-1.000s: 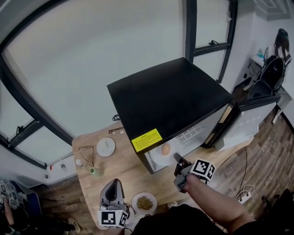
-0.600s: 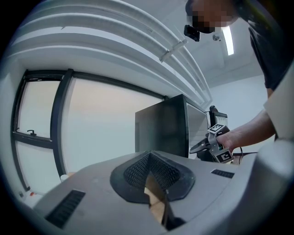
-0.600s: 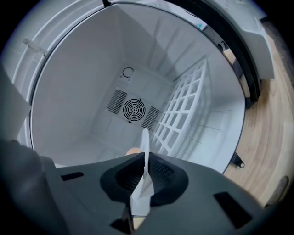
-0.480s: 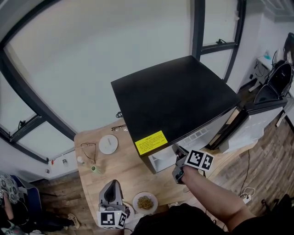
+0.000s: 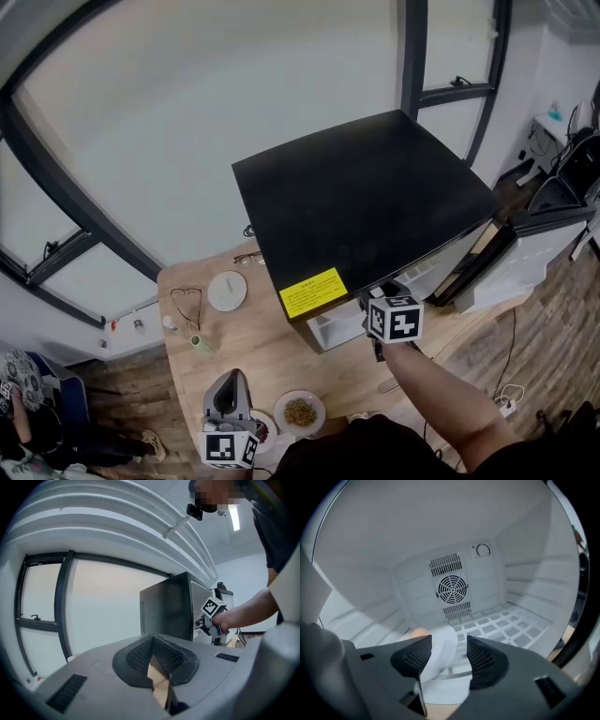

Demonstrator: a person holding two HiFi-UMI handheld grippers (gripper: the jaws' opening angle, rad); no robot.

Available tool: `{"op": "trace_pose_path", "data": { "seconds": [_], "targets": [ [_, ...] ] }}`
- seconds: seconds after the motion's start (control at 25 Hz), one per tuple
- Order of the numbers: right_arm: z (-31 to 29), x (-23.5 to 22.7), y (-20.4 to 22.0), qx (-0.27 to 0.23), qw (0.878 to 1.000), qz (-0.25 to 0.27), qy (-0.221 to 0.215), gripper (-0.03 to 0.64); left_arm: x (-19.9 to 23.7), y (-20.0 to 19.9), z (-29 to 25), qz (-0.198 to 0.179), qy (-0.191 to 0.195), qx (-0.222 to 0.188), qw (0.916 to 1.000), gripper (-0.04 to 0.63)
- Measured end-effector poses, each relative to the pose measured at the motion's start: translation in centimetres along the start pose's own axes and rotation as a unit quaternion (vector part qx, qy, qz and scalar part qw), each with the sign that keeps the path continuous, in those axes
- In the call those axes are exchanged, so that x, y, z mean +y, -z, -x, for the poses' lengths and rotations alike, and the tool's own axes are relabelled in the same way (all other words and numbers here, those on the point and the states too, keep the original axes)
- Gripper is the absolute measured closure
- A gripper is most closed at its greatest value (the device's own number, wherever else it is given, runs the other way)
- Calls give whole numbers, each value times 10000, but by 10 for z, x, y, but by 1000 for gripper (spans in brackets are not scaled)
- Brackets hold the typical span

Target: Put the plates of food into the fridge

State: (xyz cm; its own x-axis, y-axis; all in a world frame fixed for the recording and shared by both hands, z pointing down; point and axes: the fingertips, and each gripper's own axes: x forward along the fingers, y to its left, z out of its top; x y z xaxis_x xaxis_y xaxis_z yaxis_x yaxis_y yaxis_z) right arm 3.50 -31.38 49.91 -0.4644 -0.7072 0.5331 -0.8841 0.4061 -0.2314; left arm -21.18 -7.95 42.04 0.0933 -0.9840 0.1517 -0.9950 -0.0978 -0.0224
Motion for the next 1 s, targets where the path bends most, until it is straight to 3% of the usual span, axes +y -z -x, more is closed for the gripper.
{"op": "trace_pose_path", "data": {
  "seconds": [0.12, 0.28, 0.4, 0.6, 0.76, 1.0],
  "targets": [
    [8, -9, -8, -328, 9993, 153, 116, 365, -1, 2, 2, -29, -18, 72, 10000, 591],
    [26, -11, -12, -764, 9968, -138, -206, 365, -5, 6, 4, -45, -63, 193, 9998, 591],
    [54, -9, 4, -811, 9955, -286, -389, 365, -11, 10, 3, -10, -64, 227, 9997, 591],
    [99, 18, 55, -822, 9913, -565, -857, 367, -12, 16, 6, 88, 57, 1, 9999, 591],
    [114, 46, 114, -627, 9779, -1393, -1428, 405, -11, 23, 16, 145, 322, -79, 9993, 591],
    [126, 88, 216, -173, 9601, -2478, -1285, 410, 16, 31, 57, 134, 652, -91, 9977, 591]
  ]
}}
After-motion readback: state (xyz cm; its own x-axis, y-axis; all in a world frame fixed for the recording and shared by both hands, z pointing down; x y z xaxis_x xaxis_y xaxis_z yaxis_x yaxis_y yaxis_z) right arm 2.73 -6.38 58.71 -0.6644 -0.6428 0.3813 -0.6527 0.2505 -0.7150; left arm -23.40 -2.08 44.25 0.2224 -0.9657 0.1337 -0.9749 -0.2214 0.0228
